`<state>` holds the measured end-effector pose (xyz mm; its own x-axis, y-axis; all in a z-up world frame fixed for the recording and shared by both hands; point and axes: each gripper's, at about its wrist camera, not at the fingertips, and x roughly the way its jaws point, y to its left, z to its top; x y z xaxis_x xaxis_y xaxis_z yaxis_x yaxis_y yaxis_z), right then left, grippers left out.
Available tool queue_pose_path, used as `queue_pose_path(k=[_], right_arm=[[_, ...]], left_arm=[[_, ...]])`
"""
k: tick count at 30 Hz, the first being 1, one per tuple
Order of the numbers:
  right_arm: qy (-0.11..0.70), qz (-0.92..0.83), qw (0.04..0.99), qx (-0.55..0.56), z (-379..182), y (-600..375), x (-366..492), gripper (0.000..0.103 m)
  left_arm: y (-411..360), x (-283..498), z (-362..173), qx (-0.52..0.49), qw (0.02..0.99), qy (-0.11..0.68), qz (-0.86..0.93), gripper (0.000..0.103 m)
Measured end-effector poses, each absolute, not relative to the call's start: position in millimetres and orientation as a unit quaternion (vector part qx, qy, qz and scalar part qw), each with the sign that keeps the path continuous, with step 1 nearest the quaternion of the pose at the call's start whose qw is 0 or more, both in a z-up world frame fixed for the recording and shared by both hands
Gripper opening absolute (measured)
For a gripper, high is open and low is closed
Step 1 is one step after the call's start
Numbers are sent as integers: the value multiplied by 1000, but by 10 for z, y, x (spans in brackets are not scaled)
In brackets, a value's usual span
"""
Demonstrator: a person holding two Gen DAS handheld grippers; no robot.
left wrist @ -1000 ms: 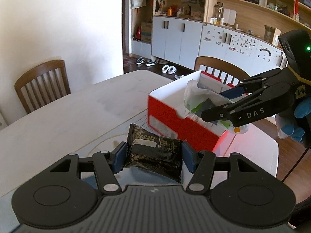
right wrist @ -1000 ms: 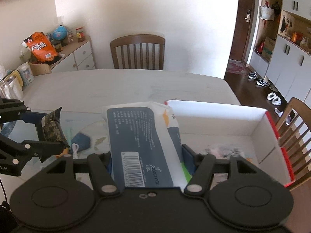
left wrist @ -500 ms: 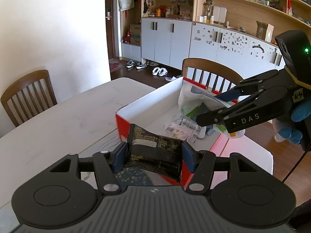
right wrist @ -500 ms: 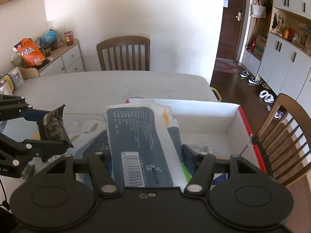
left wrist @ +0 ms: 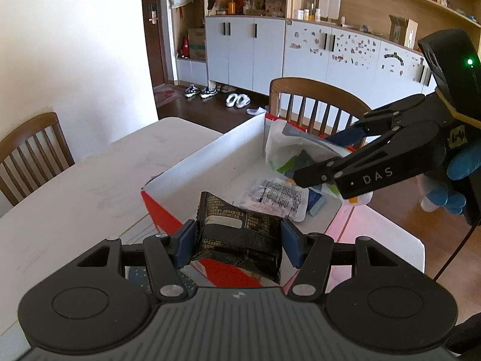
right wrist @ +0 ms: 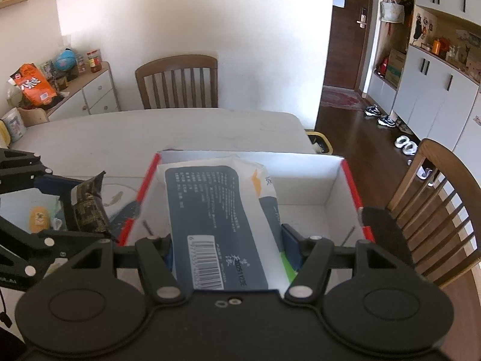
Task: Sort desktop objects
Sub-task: 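Carry the dark packet and tissue pack with both tools over the red box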
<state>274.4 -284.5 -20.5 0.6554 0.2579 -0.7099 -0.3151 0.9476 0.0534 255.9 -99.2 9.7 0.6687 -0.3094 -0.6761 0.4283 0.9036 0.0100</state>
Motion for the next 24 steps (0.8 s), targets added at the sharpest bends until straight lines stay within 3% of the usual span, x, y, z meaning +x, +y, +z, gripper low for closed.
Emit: queue_pose_path(k=[24], right_arm=[[440, 142, 884, -67, -750, -3168, 3354, 65]], left_arm=[[-1570, 3397, -401, 116, 875, 424, -203, 59]])
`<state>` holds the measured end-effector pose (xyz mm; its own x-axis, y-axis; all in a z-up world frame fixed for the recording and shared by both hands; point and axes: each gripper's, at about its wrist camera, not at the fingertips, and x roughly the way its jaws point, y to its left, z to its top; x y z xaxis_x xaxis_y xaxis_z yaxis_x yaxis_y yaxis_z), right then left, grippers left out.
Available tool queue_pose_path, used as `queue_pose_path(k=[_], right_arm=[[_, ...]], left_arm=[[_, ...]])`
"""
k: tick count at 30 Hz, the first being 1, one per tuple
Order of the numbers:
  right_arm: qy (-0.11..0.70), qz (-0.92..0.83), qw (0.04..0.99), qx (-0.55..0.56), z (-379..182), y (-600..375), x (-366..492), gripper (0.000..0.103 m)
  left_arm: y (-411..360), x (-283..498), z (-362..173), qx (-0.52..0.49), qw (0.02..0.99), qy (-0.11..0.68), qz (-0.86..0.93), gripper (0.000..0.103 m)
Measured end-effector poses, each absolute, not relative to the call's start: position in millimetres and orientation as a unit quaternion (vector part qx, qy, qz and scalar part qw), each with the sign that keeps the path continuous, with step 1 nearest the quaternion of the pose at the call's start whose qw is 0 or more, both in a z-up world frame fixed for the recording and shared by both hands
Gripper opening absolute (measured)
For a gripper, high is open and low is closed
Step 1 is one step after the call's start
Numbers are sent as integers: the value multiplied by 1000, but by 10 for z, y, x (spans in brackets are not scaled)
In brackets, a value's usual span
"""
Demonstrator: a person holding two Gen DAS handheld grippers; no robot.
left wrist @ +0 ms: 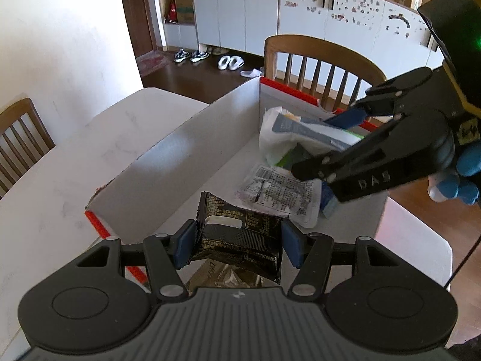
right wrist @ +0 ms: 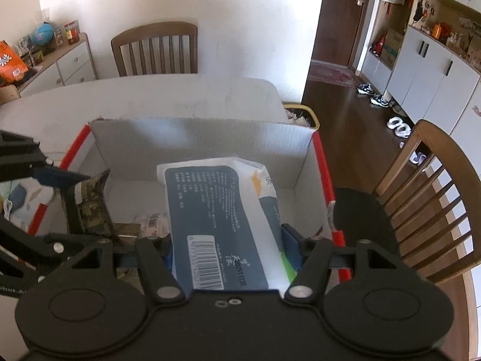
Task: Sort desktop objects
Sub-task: 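Carry the dark packet and tissue pack with both tools over the red box, then open the left tool to drop the dark packet while the right tool releases the tissue pack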
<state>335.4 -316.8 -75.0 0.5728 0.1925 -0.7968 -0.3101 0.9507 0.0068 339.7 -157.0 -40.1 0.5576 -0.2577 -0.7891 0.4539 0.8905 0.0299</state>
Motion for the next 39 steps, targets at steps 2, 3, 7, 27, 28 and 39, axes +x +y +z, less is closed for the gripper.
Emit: queue_pose_path(k=[2, 3, 7, 27, 28, 39], right_arm=[[443, 145, 882, -72, -787, -3156, 3387, 65], [445, 145, 880, -76, -813, -3138, 3407, 65], [453, 145, 876, -82, -881, -3116, 3466, 65], [480, 146, 856, -127, -1187, -3056, 3549, 66], [481, 146, 855, -127, -1197, -3060, 3552, 66], [482, 154, 854, -121, -1232, -3075, 3520, 76]], left_arm=[[-1558, 3463, -425, 114, 874, 429, -200, 59], [-1558, 3492, -433, 112, 873, 432, -197, 59], [-1516, 3606, -481, 97, 866, 450, -195, 59], [-1441, 3913, -679, 104, 846, 485, -198, 61], [-1468, 3919, -686, 106, 845, 485, -198, 61], [-1524, 3914, -683, 118, 846, 482, -194, 72]])
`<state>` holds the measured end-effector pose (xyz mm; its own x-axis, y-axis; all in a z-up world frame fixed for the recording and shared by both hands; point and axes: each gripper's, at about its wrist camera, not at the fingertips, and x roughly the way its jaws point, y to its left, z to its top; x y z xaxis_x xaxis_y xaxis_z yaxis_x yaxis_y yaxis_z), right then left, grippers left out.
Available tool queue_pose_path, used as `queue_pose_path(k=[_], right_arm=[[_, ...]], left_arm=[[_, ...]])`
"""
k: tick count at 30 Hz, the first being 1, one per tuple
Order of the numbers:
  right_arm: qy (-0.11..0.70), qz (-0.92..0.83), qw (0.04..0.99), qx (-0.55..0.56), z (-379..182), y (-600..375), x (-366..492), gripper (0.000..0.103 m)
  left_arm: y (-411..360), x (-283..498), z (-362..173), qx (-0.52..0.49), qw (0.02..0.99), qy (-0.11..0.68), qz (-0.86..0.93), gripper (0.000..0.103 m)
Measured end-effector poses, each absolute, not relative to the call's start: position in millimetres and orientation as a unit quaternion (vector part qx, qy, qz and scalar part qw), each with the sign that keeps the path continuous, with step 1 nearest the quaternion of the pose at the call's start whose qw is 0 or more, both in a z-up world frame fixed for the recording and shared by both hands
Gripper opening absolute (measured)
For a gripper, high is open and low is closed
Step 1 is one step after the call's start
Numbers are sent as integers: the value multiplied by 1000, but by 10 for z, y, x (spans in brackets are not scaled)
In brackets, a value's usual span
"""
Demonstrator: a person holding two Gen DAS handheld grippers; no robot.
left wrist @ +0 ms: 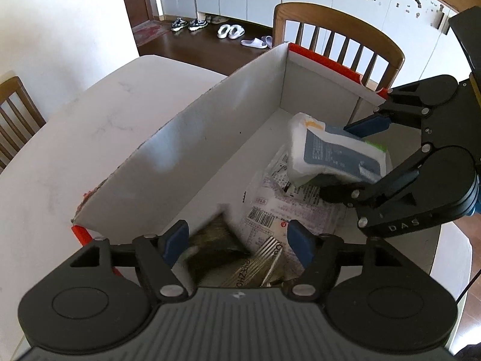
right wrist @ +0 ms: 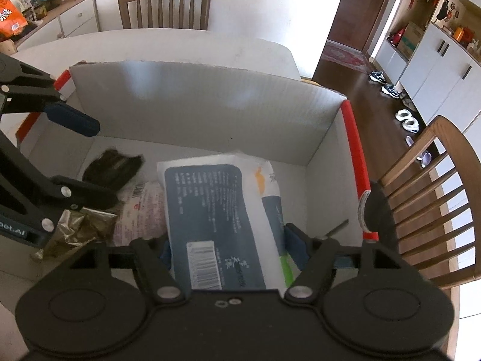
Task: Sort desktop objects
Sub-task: 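Open the left tool to drop the dark packet while the right tool releases the tissue pack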
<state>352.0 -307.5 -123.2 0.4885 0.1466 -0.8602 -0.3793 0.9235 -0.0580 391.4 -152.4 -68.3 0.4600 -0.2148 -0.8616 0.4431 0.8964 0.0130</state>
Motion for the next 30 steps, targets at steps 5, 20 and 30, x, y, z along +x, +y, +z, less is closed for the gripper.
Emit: queue_pose_path(k=[5, 20, 30], right_arm=[[474, 155, 859, -119, -1140, -3090, 3496, 82], [446, 163, 872, -117, -759, -3096, 3306, 83], [431, 164, 880, -114, -567, -3092, 3116, 83]], left_arm=[[-1493, 3873, -637, 114, 850, 476, -192, 72], [-1464, 3659, -392, 102, 866, 447, -201, 72], [-1438, 3462, -247, 93, 874, 430, -205, 72]])
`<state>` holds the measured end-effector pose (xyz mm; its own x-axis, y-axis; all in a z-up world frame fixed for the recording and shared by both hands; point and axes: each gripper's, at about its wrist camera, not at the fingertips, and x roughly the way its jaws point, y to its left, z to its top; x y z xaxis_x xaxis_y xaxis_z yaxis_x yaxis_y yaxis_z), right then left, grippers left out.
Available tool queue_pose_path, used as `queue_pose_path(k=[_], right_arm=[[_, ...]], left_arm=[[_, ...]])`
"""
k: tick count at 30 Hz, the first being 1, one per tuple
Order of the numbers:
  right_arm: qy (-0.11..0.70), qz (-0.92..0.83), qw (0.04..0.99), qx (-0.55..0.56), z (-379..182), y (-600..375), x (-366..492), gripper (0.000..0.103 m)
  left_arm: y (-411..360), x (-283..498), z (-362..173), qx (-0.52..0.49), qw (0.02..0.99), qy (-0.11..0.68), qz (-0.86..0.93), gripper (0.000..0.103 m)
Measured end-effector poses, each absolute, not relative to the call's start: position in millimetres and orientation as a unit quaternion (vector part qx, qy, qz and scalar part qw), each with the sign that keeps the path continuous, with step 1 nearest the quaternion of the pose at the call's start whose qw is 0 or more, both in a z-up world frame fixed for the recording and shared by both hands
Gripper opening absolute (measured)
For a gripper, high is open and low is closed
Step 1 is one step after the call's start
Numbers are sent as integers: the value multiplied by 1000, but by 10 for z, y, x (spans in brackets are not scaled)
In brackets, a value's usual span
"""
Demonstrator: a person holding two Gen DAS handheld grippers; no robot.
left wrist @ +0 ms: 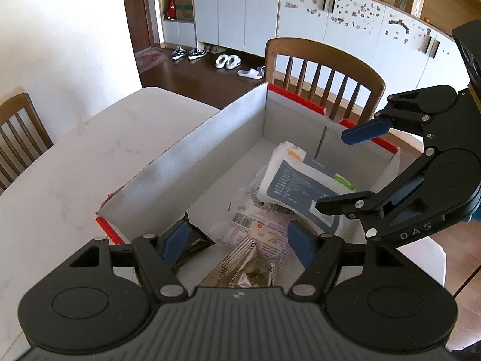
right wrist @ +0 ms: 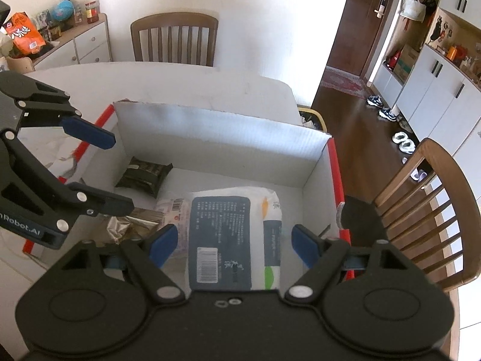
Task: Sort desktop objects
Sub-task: 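Open the left tool to drop the dark packet while the right tool releases the tissue pack, then withdraw both open tools from the box toward the yellow toy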
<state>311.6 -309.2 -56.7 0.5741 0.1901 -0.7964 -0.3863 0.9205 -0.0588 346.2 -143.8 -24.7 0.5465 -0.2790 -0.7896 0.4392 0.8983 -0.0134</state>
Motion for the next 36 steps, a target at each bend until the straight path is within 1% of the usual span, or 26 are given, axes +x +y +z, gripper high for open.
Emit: queue_pose_path(k=[18, 36], right_arm=[[408, 166, 892, -104, -249, -2889, 2711, 83], [387, 167, 902, -90, -67, -2371, 2291, 83]], left_arm=[[-1290, 3001, 42, 86, 888, 392, -223, 72], [-778, 2369, 237, 70, 908, 351, -216, 72]])
